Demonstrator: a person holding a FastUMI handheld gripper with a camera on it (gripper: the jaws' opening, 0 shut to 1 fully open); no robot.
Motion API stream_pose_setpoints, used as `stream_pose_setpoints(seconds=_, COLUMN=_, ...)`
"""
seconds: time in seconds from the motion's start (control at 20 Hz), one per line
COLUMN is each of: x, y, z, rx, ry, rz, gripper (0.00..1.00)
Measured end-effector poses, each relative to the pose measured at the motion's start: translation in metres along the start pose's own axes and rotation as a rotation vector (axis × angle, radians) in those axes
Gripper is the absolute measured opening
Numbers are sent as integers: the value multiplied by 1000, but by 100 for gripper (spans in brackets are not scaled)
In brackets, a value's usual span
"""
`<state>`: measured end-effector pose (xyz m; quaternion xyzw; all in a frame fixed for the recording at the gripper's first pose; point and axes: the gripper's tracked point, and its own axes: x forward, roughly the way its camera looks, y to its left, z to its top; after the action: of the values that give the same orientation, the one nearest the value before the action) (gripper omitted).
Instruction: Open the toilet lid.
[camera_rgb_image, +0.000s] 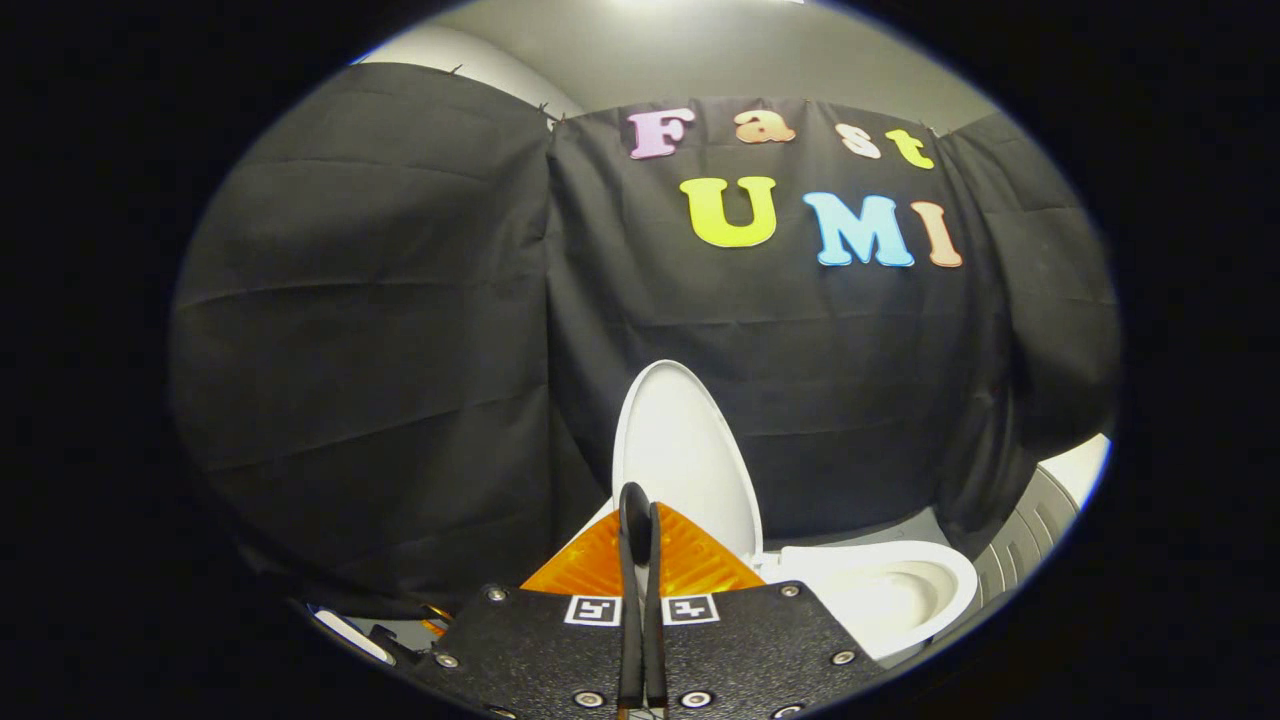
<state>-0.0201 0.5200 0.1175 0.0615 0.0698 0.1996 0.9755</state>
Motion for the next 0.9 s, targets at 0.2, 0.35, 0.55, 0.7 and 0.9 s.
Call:
stream_pose_setpoints(seconds=0.2, x=-8, y=-12, z=8, rx=-134, ry=-33, rz=-9, gripper=5)
stream_pose_setpoints(seconds=0.35, x=-11, y=-14, z=4, rx=-60, ry=-42, rz=52, gripper=33)
stream_pose_setpoints(seconds=0.55, x=-30, y=-42, z=45, rx=44, ry=-154, rz=65, gripper=93)
stream_pose_setpoints(seconds=0.7, x=-41, y=-69, z=61, rx=21, ry=-179, rz=78, gripper=94)
stream_pose_setpoints(seconds=0.9, x=-58, y=-133, z=76, rx=-14, ry=-201, rz=17, gripper=94)
